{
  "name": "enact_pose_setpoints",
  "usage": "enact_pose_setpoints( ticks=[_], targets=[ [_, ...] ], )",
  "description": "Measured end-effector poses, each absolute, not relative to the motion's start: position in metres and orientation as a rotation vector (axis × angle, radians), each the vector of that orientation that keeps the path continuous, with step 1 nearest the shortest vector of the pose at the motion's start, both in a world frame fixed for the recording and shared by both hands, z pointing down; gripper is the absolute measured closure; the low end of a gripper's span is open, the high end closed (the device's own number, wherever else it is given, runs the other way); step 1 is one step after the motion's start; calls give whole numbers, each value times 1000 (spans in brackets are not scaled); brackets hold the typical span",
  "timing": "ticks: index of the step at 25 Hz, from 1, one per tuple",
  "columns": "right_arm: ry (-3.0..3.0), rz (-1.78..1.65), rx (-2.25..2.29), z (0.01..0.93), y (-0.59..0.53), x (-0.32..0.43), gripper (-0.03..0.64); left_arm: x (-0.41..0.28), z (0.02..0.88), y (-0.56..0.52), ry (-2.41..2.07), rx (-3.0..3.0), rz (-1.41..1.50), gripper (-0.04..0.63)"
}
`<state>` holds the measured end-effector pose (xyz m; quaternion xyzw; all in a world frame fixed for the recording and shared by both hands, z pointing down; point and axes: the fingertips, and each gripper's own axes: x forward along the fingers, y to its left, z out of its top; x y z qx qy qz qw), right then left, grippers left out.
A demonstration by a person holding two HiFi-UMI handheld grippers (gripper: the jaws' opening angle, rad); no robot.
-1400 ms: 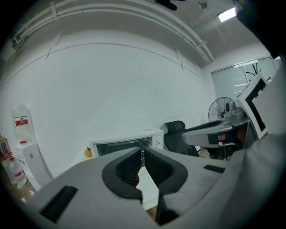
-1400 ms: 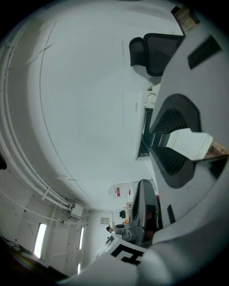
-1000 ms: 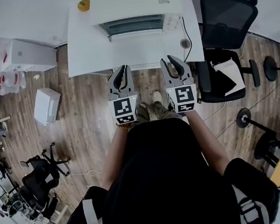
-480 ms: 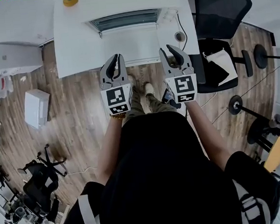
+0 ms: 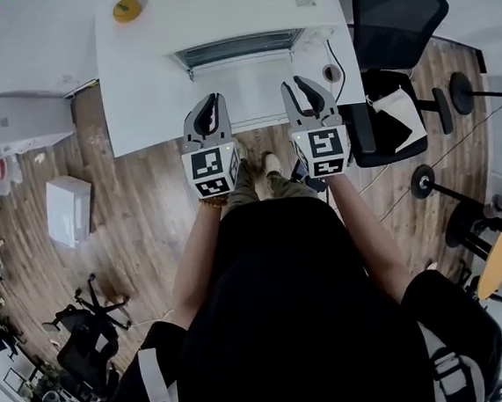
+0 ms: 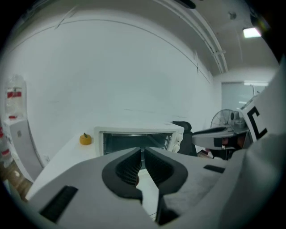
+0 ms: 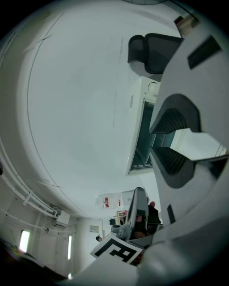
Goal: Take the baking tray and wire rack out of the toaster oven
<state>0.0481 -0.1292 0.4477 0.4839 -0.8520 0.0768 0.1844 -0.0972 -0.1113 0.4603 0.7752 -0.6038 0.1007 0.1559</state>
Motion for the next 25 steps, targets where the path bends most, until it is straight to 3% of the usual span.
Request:
enact_pose_setpoints(
  ticks=[25],
  targets=[
    [-2322,999,1571,572,-224,23,526,-120,580,-205,-1402,1784,-113,560]
  ],
)
